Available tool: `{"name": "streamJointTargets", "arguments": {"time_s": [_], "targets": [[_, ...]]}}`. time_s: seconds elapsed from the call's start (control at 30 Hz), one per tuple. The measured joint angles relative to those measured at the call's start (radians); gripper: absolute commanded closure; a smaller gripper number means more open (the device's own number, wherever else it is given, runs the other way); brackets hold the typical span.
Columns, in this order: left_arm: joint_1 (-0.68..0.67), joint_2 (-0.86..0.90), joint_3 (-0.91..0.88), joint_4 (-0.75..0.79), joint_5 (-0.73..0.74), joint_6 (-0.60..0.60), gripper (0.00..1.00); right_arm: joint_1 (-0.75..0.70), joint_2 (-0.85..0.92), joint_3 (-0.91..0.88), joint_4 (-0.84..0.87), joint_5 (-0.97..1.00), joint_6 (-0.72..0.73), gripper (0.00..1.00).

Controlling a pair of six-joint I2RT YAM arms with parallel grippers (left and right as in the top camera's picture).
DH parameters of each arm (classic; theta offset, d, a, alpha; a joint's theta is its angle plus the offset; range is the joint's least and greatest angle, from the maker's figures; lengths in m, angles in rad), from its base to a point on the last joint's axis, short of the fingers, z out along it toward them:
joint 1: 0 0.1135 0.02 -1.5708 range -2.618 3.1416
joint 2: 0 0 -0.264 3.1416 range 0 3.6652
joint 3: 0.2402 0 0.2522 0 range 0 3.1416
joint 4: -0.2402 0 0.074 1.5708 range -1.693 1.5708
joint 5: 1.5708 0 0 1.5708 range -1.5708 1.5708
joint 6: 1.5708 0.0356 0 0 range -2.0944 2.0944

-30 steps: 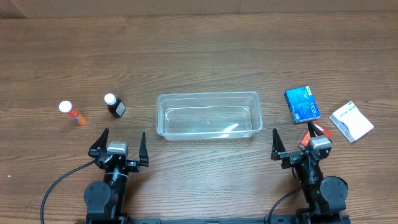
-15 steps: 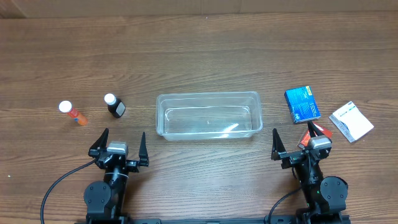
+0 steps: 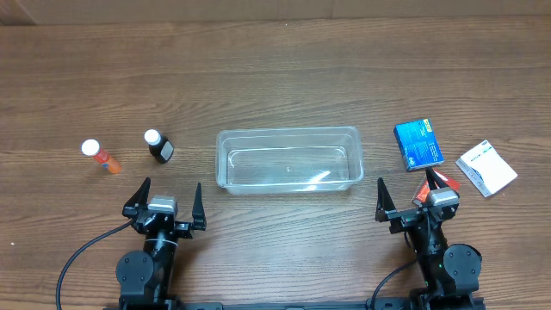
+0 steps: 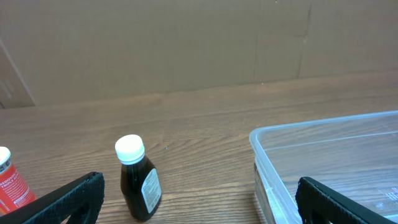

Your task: Pack container

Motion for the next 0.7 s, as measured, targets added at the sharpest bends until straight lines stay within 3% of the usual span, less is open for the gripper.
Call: {"name": "streamJointTargets", "arguments": {"time_s": [0.27,0.47,0.6,0.7], "targets": [[0.000,0.000,0.000,0.000,0.003,-0.010,0.00,0.000,0.000,0.000,0.001,0.000,0.000,0.00],[0.000,0.000,0.005,-0.009,0.011,-0.175,0.00,0.000,0.000,0.000,-0.039,0.032,0.067,0.00],[0.000,0.016,0.107,-0.087,-0.001,-0.214,0.00,0.000,0.040,0.056,-0.095,0.053,0.109,0.00],[0.000,0.126,0.266,-0.114,-0.011,-0.219,0.00,0.000,0.158,0.185,-0.154,0.069,0.134,0.00]]}}
